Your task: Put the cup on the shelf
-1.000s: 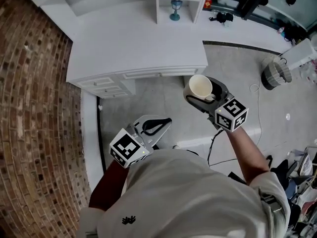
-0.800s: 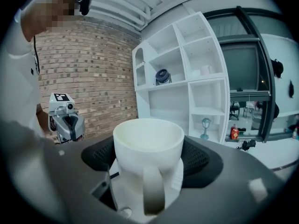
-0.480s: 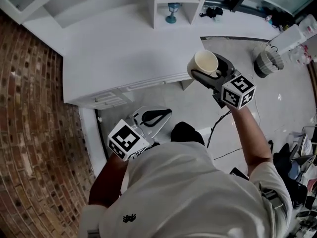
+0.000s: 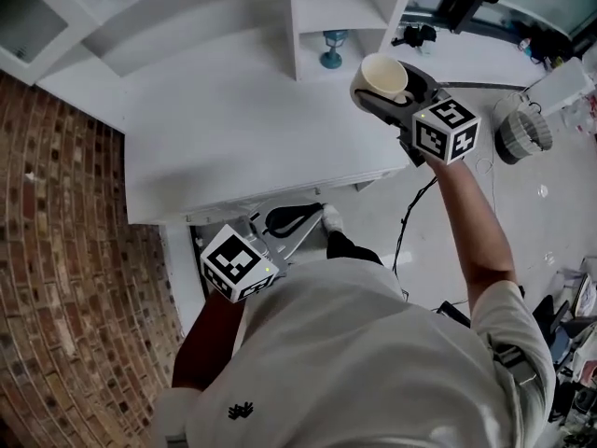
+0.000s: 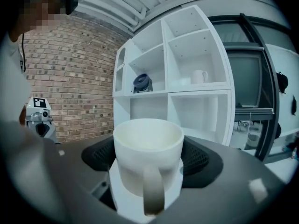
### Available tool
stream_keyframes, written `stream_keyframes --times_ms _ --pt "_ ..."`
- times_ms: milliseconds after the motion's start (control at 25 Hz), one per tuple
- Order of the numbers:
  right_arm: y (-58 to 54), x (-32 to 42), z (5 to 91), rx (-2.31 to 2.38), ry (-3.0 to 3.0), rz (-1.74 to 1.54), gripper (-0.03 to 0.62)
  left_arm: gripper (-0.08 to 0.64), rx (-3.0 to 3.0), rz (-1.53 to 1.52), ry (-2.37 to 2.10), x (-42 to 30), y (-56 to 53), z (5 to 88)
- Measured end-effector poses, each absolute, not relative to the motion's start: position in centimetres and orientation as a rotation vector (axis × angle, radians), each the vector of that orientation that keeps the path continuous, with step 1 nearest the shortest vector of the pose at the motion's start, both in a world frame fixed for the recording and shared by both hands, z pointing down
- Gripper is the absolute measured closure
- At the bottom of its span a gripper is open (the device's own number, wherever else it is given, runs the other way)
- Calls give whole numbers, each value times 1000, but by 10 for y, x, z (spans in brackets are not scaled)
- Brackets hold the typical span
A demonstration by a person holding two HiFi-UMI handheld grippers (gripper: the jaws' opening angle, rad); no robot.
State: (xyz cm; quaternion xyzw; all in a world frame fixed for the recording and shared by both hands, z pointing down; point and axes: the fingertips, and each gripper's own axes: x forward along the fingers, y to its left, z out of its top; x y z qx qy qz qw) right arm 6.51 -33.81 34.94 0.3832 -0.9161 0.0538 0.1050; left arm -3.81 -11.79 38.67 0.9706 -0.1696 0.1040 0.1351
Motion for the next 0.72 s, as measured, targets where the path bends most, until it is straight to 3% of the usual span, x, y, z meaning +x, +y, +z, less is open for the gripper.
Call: stream_keyframes --times_ms 720 --pt "-603 71 367 1064 -2714 123 164 555 2731 294 -782 18 -280 374"
